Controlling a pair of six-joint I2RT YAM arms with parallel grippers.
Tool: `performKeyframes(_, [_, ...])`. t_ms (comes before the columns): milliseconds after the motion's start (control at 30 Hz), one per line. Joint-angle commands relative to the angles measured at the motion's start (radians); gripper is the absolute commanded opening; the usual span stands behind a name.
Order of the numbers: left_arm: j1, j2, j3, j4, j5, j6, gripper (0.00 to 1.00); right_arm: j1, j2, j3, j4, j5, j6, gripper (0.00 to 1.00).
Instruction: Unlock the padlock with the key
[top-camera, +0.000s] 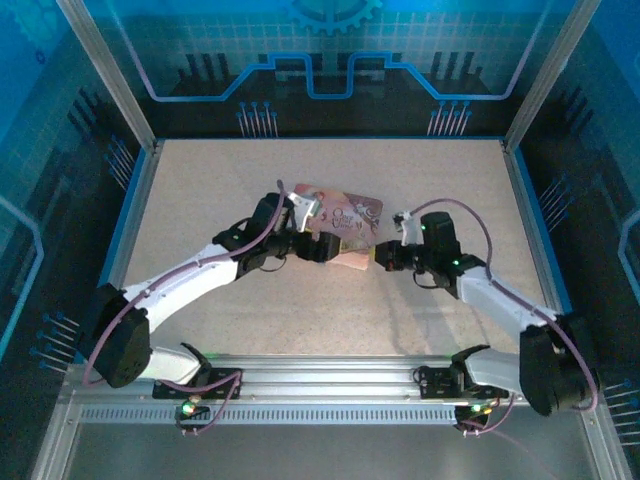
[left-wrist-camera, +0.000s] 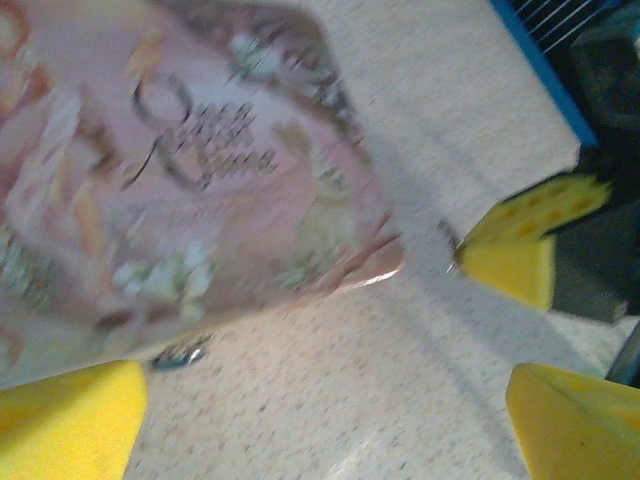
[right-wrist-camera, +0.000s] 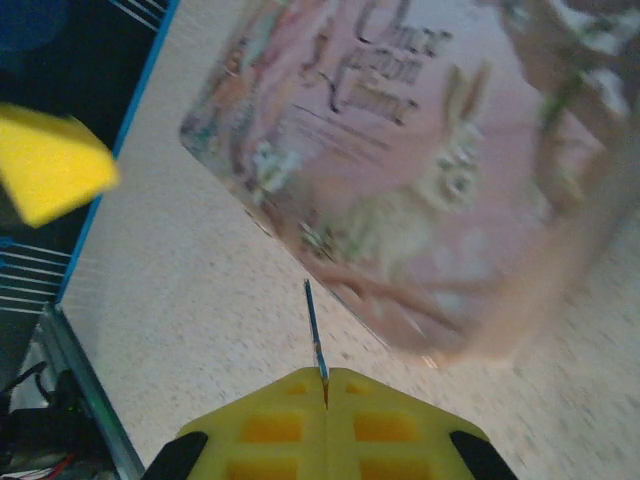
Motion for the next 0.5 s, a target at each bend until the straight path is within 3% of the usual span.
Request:
performKeyframes(0, [0.024, -0.045, -0.100, 0.097, -0.001, -0.054, 0.95, 0.034, 0.079, 0.068, 0.157, -0.047, 0.043, 0.00])
performKeyframes(267, [0.041, -0.001, -0.243, 0.323, 0.027, -0.125, 0.96, 0.052, 0.246, 0.124, 0.249, -0.038, 0.061, 0.00])
performKeyframes(467, [0.040, 0.084, -0.271, 0.429, 0.029, -0.141, 0.96, 0.055, 0.281, 0.131, 0.173, -0.006, 0.021, 0.00])
